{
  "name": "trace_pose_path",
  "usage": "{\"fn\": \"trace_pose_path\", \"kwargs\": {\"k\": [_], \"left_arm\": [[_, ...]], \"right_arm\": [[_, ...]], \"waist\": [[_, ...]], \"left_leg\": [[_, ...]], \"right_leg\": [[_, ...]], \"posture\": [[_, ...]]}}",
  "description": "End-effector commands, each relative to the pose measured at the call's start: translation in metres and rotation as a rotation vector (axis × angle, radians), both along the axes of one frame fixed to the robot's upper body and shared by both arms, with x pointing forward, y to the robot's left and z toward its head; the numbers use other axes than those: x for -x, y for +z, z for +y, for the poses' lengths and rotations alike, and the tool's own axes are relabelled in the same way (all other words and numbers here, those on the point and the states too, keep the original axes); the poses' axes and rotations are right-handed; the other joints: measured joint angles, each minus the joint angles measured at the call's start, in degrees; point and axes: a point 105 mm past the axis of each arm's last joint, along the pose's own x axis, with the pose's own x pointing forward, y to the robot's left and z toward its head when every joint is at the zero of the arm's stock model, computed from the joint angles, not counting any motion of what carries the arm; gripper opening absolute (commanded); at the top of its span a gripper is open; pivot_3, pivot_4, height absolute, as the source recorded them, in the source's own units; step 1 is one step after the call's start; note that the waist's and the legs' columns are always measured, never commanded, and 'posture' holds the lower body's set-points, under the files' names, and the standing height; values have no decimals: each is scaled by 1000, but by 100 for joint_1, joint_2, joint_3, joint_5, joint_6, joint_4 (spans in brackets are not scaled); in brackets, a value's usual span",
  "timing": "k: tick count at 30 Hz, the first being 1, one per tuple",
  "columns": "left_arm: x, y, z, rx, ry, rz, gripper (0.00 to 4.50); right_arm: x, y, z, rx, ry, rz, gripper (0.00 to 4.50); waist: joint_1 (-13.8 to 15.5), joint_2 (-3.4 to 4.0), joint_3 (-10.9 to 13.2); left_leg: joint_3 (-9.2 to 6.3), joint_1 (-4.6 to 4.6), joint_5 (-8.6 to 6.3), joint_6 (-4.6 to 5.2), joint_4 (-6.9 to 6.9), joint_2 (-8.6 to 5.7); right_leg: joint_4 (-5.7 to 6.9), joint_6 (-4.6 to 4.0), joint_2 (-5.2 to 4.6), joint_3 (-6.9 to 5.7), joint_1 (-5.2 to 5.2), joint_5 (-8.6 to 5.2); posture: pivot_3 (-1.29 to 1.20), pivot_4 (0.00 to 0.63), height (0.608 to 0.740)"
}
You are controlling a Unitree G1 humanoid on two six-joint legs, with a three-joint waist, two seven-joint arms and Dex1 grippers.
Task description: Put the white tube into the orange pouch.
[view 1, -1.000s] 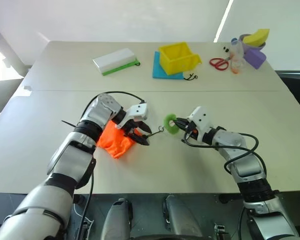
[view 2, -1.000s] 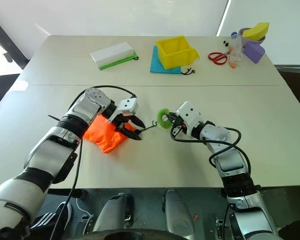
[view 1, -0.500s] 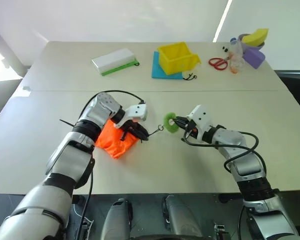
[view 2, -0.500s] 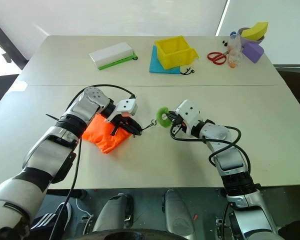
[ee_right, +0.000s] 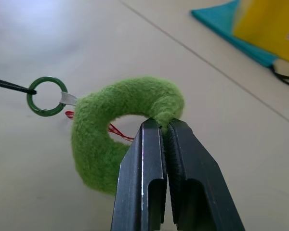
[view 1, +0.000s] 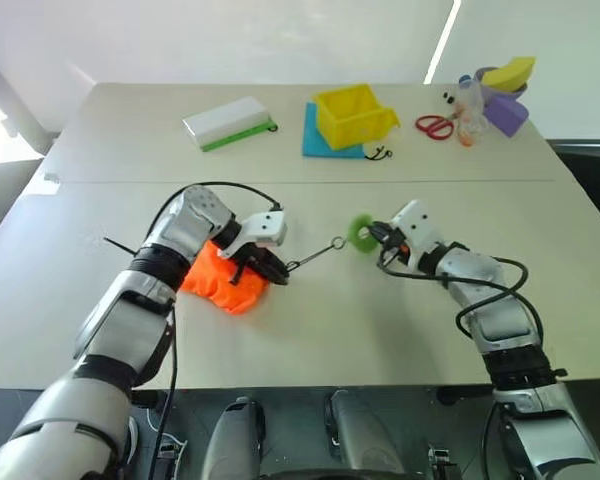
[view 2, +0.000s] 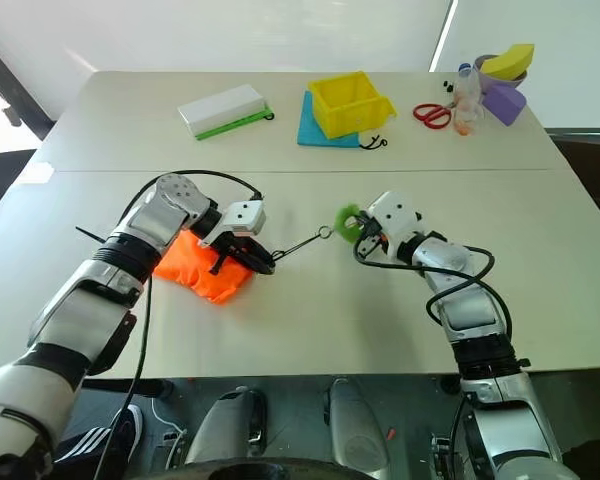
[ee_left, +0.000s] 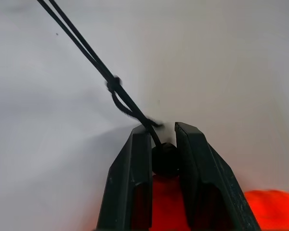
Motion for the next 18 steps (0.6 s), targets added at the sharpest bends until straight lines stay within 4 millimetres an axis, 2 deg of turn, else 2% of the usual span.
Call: {"fn": "trace_pose_path", "kwargs": {"k": [1, 11, 15, 18], "left_arm": [[11, 8, 6, 14, -4, 22, 356], [58, 7, 38, -18, 5, 109, 356], [66, 3, 49, -40, 18, 127, 356], [66, 1, 48, -32, 31, 124, 356]], "right_arm": [[-11, 22, -20, 16, -109, -101, 0], [-22, 19, -46, 62, -237, -110, 0], [-23, 18, -47, 68, -241, -108, 0], [-24, 17, -45, 78, -228, -107, 0]], "waist": [[13, 0, 0], [14, 1, 1], [14, 2, 1], [19, 2, 1]], "left_leg": [[0, 0, 0, 0, 0, 1], [3, -3, 0, 0, -1, -3], [3, -2, 0, 0, -1, -2], [4, -2, 0, 0, 1, -3]], "right_leg": [[1, 0, 0, 0, -1, 0], [0, 0, -9, 0, -2, 0], [0, -2, -7, 0, -2, -1], [0, -2, -7, 0, -2, -1]], "posture": [[0, 150, 740], [0, 150, 740], [0, 150, 740], [0, 150, 740]]}}
